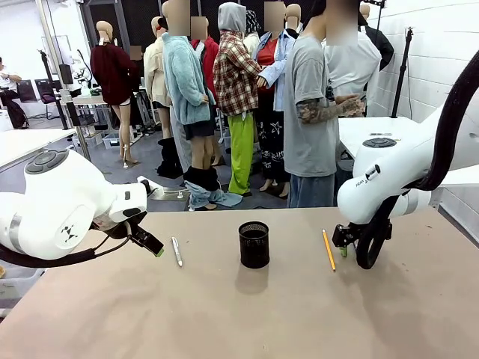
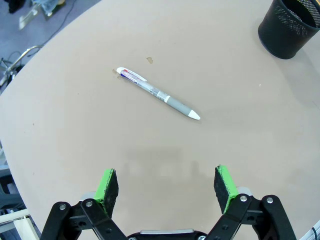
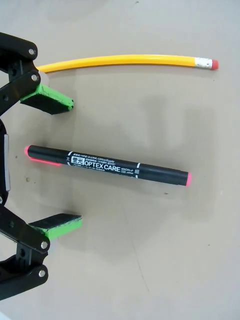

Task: Place the pens into the pen holder.
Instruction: Pick up a writing instrument from the table and place it into the Pen holder.

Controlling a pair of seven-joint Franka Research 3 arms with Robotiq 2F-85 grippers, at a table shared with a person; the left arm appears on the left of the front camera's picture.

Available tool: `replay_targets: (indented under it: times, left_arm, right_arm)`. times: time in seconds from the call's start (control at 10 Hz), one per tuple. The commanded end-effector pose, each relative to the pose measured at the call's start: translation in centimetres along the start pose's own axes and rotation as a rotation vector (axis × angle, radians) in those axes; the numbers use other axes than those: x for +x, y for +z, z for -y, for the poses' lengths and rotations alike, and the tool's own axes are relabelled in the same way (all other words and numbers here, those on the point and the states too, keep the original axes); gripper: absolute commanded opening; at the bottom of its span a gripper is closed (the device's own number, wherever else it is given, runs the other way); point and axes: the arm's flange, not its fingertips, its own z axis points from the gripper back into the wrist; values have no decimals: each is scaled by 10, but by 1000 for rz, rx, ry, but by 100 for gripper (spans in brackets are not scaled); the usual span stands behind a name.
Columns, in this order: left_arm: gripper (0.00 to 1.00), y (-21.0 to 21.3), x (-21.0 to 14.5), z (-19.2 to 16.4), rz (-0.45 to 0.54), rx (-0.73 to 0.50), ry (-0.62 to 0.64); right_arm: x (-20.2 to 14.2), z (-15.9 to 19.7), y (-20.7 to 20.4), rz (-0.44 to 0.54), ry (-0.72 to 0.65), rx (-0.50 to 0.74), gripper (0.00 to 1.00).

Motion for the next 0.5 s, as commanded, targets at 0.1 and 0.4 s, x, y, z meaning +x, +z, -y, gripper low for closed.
replay_targets:
  times: [0.1,0.4]
  left_arm:
    - [100,0,0,-1,1,0,3]
    - [100,0,0,-1,1,0,3]
  right_arm:
    - [7,-7,-6,4,-13,-39,67]
    - [6,-5,3,-3,-1,-27,7]
